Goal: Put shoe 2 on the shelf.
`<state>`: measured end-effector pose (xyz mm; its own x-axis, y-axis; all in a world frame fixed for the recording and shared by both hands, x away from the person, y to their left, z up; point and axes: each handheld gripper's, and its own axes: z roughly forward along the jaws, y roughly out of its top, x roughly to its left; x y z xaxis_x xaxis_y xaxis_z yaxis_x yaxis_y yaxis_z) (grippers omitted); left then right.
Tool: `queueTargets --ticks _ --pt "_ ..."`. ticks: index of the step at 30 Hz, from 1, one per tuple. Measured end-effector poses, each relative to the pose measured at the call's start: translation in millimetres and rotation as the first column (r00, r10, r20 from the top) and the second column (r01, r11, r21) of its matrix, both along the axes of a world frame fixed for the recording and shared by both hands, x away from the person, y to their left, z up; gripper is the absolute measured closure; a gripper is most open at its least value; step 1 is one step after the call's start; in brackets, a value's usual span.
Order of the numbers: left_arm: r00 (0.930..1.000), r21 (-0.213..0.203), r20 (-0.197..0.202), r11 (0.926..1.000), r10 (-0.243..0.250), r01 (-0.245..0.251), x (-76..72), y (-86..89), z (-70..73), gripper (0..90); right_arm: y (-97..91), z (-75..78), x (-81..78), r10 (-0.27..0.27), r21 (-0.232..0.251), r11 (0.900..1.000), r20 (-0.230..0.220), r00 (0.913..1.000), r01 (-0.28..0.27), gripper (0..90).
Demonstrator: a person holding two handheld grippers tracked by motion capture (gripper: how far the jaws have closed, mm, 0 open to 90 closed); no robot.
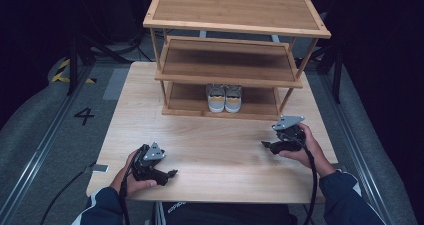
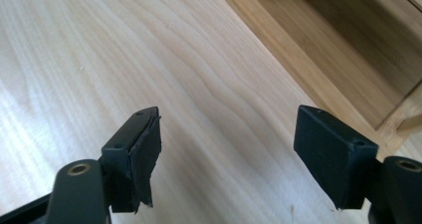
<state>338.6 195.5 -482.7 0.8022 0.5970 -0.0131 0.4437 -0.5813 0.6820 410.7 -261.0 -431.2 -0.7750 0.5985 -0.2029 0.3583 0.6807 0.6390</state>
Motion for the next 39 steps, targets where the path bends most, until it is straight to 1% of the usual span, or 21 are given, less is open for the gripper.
queueTargets --ticks 2,6,9,12,14,16,18,19,21,23,29,32,33,34,36,39 --pt "1.0 0.0 -0.001 1.0 -0.002 0.002 0.3 0.0 0.0 13.1 -2.7 -1.1 -4.0 -0.001 -0.005 1.0 0.004 1.0 0.001 27.2" --pt "1.0 0.0 -0.001 1.0 -0.003 0.003 0.4 -0.1 0.0 13.0 -11.3 -4.7 -13.5 -0.007 -0.001 1.0 0.007 0.9999 0.007 27.0" --pt "1.0 -0.001 -0.001 1.0 -0.002 0.002 0.4 -0.1 -0.1 13.0 -19.4 -8.7 -20.6 -0.02 0.017 0.9997 0.002 0.9998 0.02 26.2" --pt "1.0 -0.001 0.0 1.0 -0.002 0.002 0.4 -0.1 -0.1 13.0 -27.2 -12.3 -25.7 -0.033 0.021 0.9992 0.007 0.9994 0.033 25.9" --pt "1.0 0.0 -0.001 1.0 -0.002 0.002 0.4 -0.2 0.0 13.0 -32.9 -14.1 -29.3 -0.047 0.035 0.9983 0.0 0.9989 0.047 25.6" --pt "1.0 0.0 -0.001 1.0 -0.002 0.002 0.4 -0.1 0.0 13.0 -39.6 -16.2 -32.3 -0.055 0.045 0.9975 0.006 0.9985 0.055 25.1" --pt "1.0 -0.001 0.0 1.0 -0.002 0.002 0.4 -0.2 0.0 13.0 -46.8 -19.1 -35.9 -0.076 0.059 0.9954 -0.007 0.9971 0.076 25.0" --pt "1.0 -0.001 -0.001 1.0 -0.002 0.002 0.4 -0.2 0.0 13.0 -49.8 -20.4 -37.5 -0.087 0.063 0.9941 -0.005 0.9962 0.088 25.0" --pt "1.0 -0.001 -0.001 1.0 -0.002 0.002 0.4 -0.2 0.0 13.0 -52.4 -21.2 -38.7 -0.093 0.068 0.9933 -0.006 0.9957 0.093 25.0" --pt "1.0 0.0 0.0 1.0 -0.002 0.002 0.4 -0.1 0.0 13.0 -60.4 -24.5 -42.2 -0.115 0.091 0.9892 -0.012 0.9934 0.115 24.3" --pt "1.0 -0.001 -0.001 1.0 -0.002 0.002 0.4 -0.1 0.0 13.0 -79.8 -33.2 -49.8 -0.166 0.101 0.9807 -0.019 0.986 0.167 22.2" --pt "1.0 0.0 0.0 1.0 -0.002 0.002 0.4 -0.1 0.0 13.0 -90.4 -35.0 -53.0 -0.191 0.125 0.9733 -0.027 0.9813 0.193 20.7" --pt "1.0 -0.001 -0.001 1.0 -0.002 0.002 0.4 -0.2 0.0 13.0 -93.8 -36.0 -53.9 -0.194 0.125 0.9726 -0.026 0.9806 0.196 20.2" --pt "1.0 -0.001 0.0 1.0 -0.002 0.002 0.4 -0.2 -0.1 13.0 -96.5 -37.1 -55.1 -0.204 0.13 0.9698 -0.028 0.9785 0.206 20.2" --pt "1.0 -0.001 -0.001 1.0 -0.002 0.002 0.4 -0.2 0.0 13.0 -102.2 -39.4 -56.8 -0.214 0.136 0.9665 -0.036 0.9761 0.217 20.2" --pt "1.0 0.0 0.0 1.0 -0.002 0.002 0.4 -0.1 0.0 13.0 -110.4 -44.1 -59.8 -0.233 0.155 0.9585 -0.054 0.9709 0.239 20.3"
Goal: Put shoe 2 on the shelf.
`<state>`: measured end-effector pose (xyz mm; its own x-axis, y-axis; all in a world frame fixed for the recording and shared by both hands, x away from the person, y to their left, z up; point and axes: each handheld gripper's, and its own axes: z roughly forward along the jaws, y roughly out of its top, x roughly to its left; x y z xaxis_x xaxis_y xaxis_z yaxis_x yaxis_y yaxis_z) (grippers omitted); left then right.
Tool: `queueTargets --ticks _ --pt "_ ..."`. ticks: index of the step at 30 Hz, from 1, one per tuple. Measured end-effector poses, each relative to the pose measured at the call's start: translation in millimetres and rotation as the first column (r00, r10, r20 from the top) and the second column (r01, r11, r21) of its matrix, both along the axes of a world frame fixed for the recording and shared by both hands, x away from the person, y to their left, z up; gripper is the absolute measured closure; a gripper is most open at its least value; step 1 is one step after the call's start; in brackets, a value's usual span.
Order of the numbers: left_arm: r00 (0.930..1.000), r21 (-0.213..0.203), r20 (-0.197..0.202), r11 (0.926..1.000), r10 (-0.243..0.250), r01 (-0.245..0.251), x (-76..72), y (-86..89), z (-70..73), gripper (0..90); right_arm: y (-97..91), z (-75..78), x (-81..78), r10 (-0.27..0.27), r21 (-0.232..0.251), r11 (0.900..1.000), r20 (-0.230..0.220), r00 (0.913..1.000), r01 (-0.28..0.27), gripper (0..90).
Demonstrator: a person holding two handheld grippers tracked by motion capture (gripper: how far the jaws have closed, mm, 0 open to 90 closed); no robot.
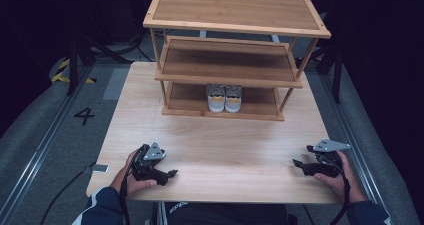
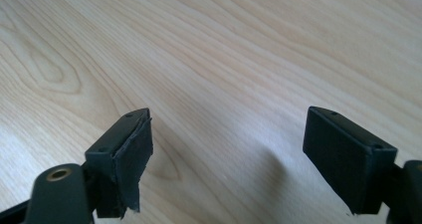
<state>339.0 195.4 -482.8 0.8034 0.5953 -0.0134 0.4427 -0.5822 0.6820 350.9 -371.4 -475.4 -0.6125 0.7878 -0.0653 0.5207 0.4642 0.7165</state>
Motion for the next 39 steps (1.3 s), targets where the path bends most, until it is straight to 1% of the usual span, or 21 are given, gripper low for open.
queueTargets --ticks 1,3,4,6,7,8,9,11,12,16,29,33,39 --pt "1.0 -0.001 0.0 1.0 0.001 -0.001 0.0 -0.1 0.0 13.0 -2.6 -2.0 -0.8 -0.008 0.008 0.9999 -0.006 0.9999 0.008 20.3" --pt "1.0 0.0 0.0 1.0 0.0 0.0 0.0 0.0 0.0 13.0 -7.5 -5.4 -2.8 -0.029 0.007 0.9996 -0.008 0.9996 0.029 20.3" --pt "1.0 0.0 0.0 1.0 0.0 0.0 0.0 0.0 0.0 13.0 -10.1 -6.7 -4.1 -0.04 0.017 0.999 -0.009 0.9992 0.04 20.2" --pt "1.0 0.0 0.0 1.0 0.0 0.0 0.0 0.0 0.0 13.0 -15.5 -9.0 -6.5 -0.064 0.05 0.9967 -0.013 0.9979 0.064 20.1" --pt "1.0 0.0 0.0 1.0 0.0 0.0 0.0 0.0 0.0 13.0 -18.2 -10.7 -7.4 -0.075 0.078 0.994 -0.026 0.9968 0.077 20.2" --pt "1.0 0.0 0.0 1.0 0.0 0.0 0.0 0.0 0.0 13.0 -20.2 -11.6 -8.4 -0.086 0.095 0.9916 -0.021 0.9961 0.088 20.2" --pt "1.0 0.0 0.0 1.0 0.001 -0.001 -0.1 -0.1 0.0 13.0 -21.7 -11.7 -10.1 -0.109 0.091 0.9898 -0.02 0.9939 0.11 20.2" --pt "1.0 0.0 0.0 1.0 0.001 -0.001 -0.1 0.0 0.0 13.0 -21.4 -11.9 -10.6 -0.115 0.084 0.9898 -0.014 0.9933 0.115 19.8" --pt "1.0 0.0 0.0 1.0 0.001 -0.001 -0.1 -0.1 0.0 13.0 -21.3 -12.0 -10.6 -0.113 0.076 0.9906 -0.011 0.9935 0.114 19.5" --pt "1.0 0.0 0.0 1.0 0.002 -0.002 -0.2 -0.1 -0.1 13.0 -21.0 -12.1 -10.6 -0.111 0.08 0.9905 -0.018 0.9936 0.112 18.3" --pt "1.0 0.001 0.0 1.0 0.005 -0.005 -0.3 0.0 0.0 13.0 -21.0 -12.1 -10.5 -0.111 0.08 0.9905 -0.018 0.9937 0.112 18.2" --pt "1.0 0.004 0.0 1.0 0.002 -0.002 0.8 -0.7 0.1 12.4 -21.0 -12.0 -8.6 -0.101 0.082 0.9914 -0.022 0.9947 0.102 16.8" --pt "1.0 0.003 -0.006 1.0 0.0 0.0 1.6 -0.8 0.2 12.1 -20.7 -12.2 -6.7 -0.1 0.077 0.9918 -0.022 0.9947 0.102 16.2"
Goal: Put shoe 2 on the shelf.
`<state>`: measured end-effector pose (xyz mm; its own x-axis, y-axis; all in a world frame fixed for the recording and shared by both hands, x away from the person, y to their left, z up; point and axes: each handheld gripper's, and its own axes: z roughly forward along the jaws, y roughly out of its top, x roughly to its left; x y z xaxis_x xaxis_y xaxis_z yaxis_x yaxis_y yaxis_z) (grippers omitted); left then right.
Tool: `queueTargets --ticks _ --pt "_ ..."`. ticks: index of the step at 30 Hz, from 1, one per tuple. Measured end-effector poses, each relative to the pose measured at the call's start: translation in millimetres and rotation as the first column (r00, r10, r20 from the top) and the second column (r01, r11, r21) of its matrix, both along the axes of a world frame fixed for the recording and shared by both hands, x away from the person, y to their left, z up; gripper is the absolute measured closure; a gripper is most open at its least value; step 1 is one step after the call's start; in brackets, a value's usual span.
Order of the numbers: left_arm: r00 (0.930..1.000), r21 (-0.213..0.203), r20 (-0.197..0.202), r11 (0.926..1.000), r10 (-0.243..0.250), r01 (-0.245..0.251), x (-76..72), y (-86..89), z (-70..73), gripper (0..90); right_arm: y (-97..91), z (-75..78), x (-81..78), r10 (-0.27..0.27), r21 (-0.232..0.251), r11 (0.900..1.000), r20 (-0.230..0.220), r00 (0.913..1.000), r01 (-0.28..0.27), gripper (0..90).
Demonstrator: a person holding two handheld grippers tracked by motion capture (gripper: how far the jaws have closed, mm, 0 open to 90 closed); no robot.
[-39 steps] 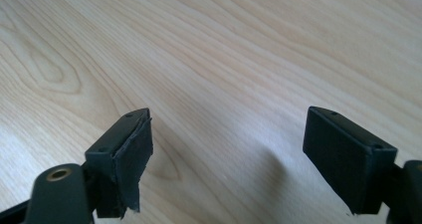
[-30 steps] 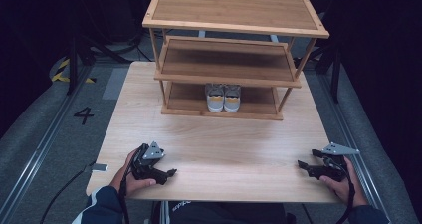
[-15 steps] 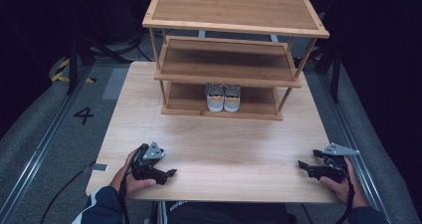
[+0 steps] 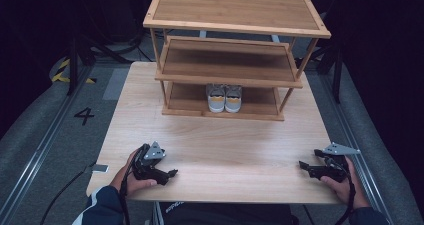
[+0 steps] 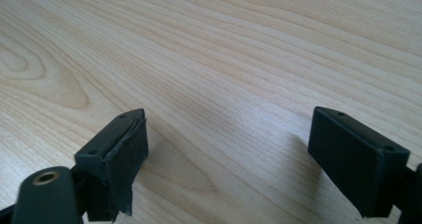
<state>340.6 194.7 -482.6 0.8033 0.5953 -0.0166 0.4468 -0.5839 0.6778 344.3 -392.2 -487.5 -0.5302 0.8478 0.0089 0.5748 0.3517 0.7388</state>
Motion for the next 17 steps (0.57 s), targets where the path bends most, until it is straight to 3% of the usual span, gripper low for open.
queueTargets --ticks 17 --pt "1.0 -0.002 0.0 1.0 0.002 -0.002 1.3 0.2 0.0 12.4 -0.9 -0.1 1.5 -0.032 0.002 0.9995 0.0 0.9995 0.032 16.2"
